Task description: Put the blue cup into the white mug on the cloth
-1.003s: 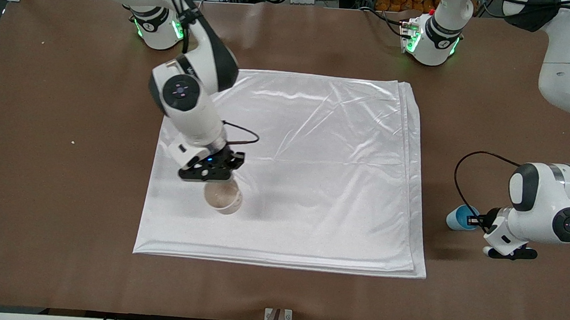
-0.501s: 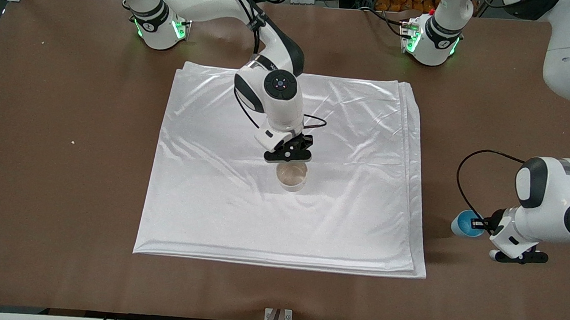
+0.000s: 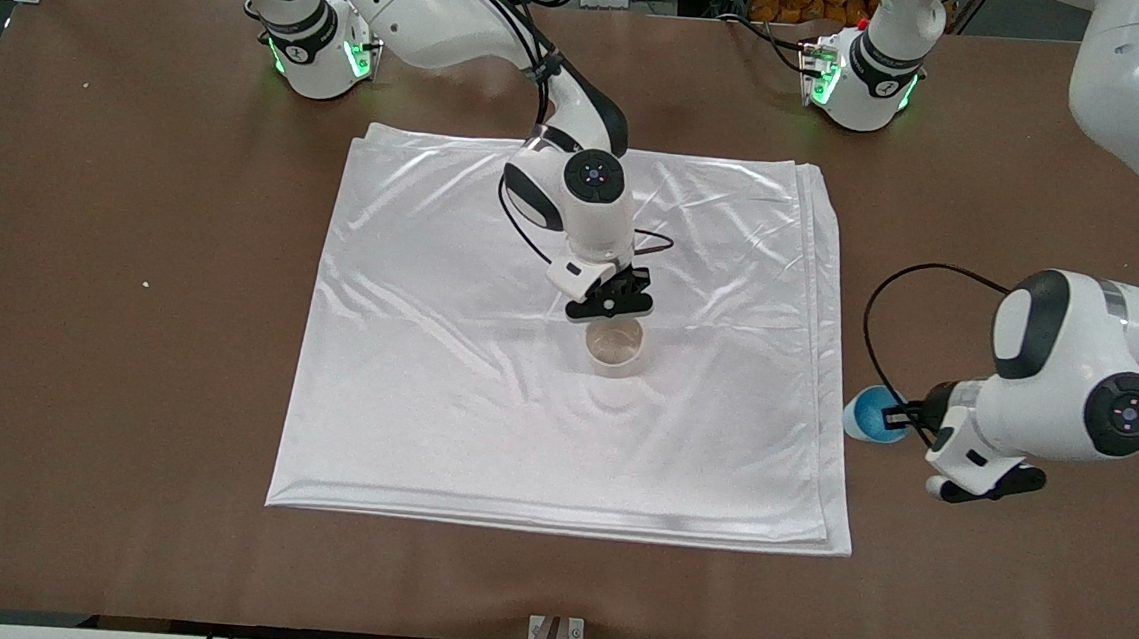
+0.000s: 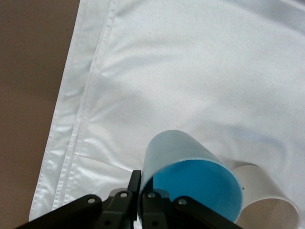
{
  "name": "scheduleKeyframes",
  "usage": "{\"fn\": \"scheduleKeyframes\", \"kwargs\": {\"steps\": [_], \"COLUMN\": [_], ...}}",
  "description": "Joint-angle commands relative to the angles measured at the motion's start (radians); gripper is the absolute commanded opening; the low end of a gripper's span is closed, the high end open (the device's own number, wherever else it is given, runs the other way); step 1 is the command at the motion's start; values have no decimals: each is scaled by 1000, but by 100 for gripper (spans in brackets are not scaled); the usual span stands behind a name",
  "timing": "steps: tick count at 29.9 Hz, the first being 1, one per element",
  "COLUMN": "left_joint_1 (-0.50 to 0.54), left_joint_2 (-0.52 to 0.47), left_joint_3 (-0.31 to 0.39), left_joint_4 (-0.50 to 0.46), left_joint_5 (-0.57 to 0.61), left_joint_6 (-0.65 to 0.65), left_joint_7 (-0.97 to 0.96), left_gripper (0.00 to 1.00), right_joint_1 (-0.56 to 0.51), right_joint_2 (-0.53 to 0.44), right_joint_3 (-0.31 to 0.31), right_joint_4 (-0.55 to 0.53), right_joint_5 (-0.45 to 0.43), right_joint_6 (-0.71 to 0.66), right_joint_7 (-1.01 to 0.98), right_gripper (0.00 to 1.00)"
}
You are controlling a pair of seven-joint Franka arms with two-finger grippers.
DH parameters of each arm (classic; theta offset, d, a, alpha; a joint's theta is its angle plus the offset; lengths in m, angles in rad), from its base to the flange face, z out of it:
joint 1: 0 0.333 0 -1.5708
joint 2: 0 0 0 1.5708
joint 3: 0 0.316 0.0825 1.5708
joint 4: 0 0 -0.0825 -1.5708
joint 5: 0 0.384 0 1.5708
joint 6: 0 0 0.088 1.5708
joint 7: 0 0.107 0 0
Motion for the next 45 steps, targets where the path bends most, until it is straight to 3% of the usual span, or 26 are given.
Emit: {"fn": "scheduleKeyframes", "kwargs": {"steps": [1, 7, 17, 27, 34, 42, 45], "left_joint_1": [-62, -119, -246, -284, -283, -281, -281], "left_joint_2": [-4, 1, 16, 39, 71, 90, 104], "left_joint_3": [7, 7, 7, 9, 13, 18, 18], "left_joint_4": [-4, -4, -4, -4, -4, -4, -5], "left_joint_5": [-20, -22, -20, -20, -19, -19, -17], "left_joint_6": [-14, -12, 12, 99, 165, 214, 230], "left_joint_7": [-102, -174, -248, -271, -268, -259, -257], "left_gripper": [0, 0, 0, 0, 0, 0, 0], "right_joint_1": [-11, -114, -347, -675, -847, -886, -893], "right_joint_2": [-126, -258, -497, -665, -705, -711, -721], "right_joint_3": [23, 106, 182, 198, 170, 46, 17], "right_joint_4": [-10, -10, -22, -33, -71, -87, -97], "right_joint_5": [-5, -4, -5, -2, -4, 1, 54], "right_joint_6": [-134, -276, -519, -697, -705, -685, -669], "right_joint_7": [7, 10, -13, -367, -551, -729, -743], "right_gripper": [100, 100, 100, 100, 100, 100, 100]}}
